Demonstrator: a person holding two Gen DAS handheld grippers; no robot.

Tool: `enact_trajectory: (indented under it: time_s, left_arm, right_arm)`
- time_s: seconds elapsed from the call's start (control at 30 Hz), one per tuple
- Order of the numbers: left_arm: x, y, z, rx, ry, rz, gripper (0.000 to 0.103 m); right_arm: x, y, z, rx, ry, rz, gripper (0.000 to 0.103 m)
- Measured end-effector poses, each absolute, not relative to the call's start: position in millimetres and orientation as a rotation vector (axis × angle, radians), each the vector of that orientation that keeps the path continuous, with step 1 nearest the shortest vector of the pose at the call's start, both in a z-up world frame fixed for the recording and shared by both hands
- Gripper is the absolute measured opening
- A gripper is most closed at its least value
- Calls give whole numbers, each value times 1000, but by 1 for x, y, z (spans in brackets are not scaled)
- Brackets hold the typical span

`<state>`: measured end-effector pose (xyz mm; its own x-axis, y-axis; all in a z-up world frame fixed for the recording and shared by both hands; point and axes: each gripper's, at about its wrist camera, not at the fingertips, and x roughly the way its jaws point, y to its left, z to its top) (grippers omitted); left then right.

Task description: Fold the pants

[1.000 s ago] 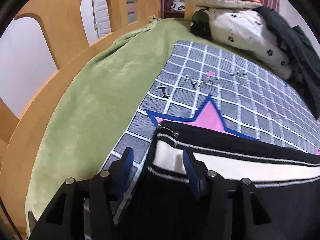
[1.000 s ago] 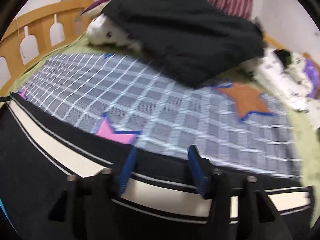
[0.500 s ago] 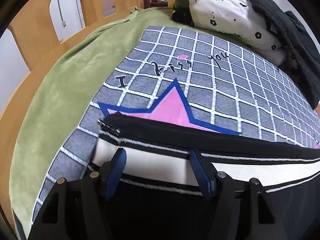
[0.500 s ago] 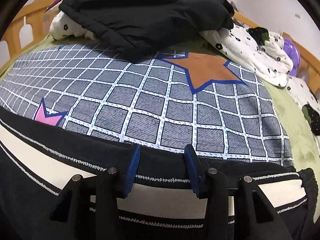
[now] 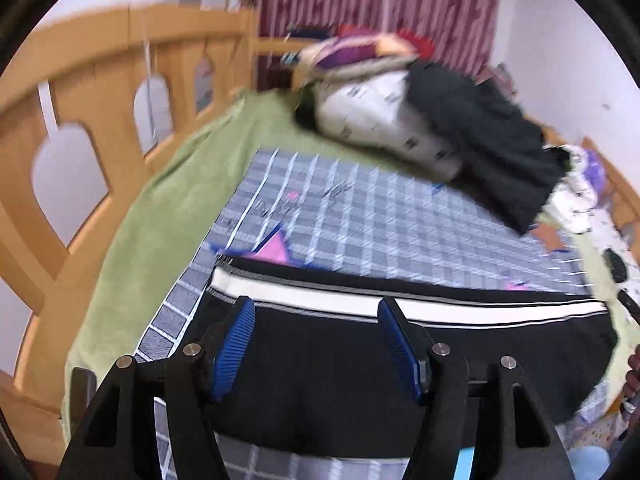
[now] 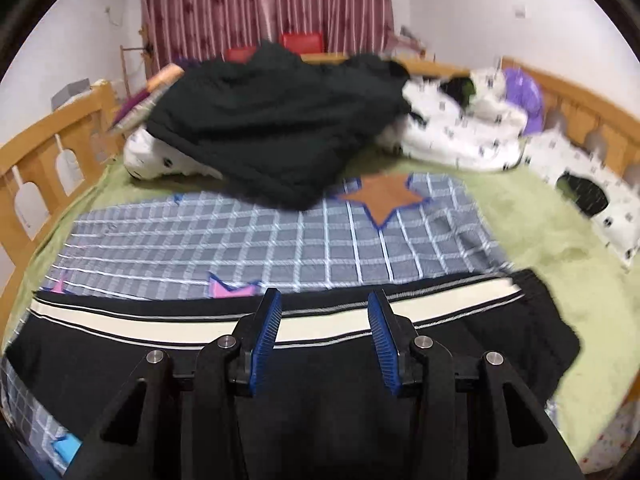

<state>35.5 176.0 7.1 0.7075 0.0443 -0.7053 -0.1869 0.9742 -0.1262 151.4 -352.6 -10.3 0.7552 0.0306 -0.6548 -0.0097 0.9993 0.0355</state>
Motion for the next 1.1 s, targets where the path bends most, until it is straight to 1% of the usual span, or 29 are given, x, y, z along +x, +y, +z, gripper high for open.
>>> enact_trajectory:
  time_s: [0.13, 0.27, 0.3, 0.33, 0.37, 0.43, 0.5, 0.6, 0.67, 0.7, 0.73, 0.77, 0.83, 0.9, 1.0, 1.1]
  left_arm:
    - [7, 145, 50, -239, 731, 44, 62]
    - [-13, 125, 58, -306, 723, -13, 62]
    - [-18, 123, 54, -322, 723, -16, 62]
    - [-23, 124, 46, -342, 725, -20, 63]
    - [-26, 124, 38, -349, 729, -23, 65]
    - [-32, 130, 10, -353, 751, -19, 66]
    - [-35, 141, -18, -358, 771, 1, 66]
    - [-34, 180, -78, -399, 817, 80, 66]
    - [-35, 213, -123, -476, 864, 150, 63]
    - [-37, 227, -139, -515, 879, 161, 63]
    - [-39, 241, -157, -569, 887, 165, 62]
    - [-39, 255, -173, -622, 903, 191, 58]
    - [-38, 277, -188, -732, 882, 205, 46]
    - [-32, 291, -186, -771, 839, 201, 46]
    - [-13, 308, -190, -734, 822, 237, 46]
    - [2, 318, -193, -770, 802, 249, 46]
  right_arm:
    - [122, -327, 36, 136, 709, 113, 44]
    - [104, -288, 57, 137, 723, 130, 45]
    - [99, -281, 58, 139, 712, 142, 48]
    - [94, -274, 58, 146, 705, 164, 53]
    - [91, -268, 56, 153, 699, 184, 54]
    - [85, -257, 48, 160, 681, 227, 55]
    - [81, -247, 29, 145, 647, 253, 55]
    - [79, -245, -10, 145, 622, 268, 55]
    - [83, -251, -40, 163, 635, 279, 55]
    - [87, -255, -53, 169, 659, 261, 54]
    - [93, -257, -61, 172, 696, 236, 48]
    - [101, -261, -68, 187, 752, 214, 45]
    - [105, -266, -70, 215, 740, 228, 45]
    - [104, -267, -69, 191, 713, 180, 45]
    - [102, -263, -70, 130, 708, 178, 45]
    - [98, -256, -73, 44, 707, 168, 46]
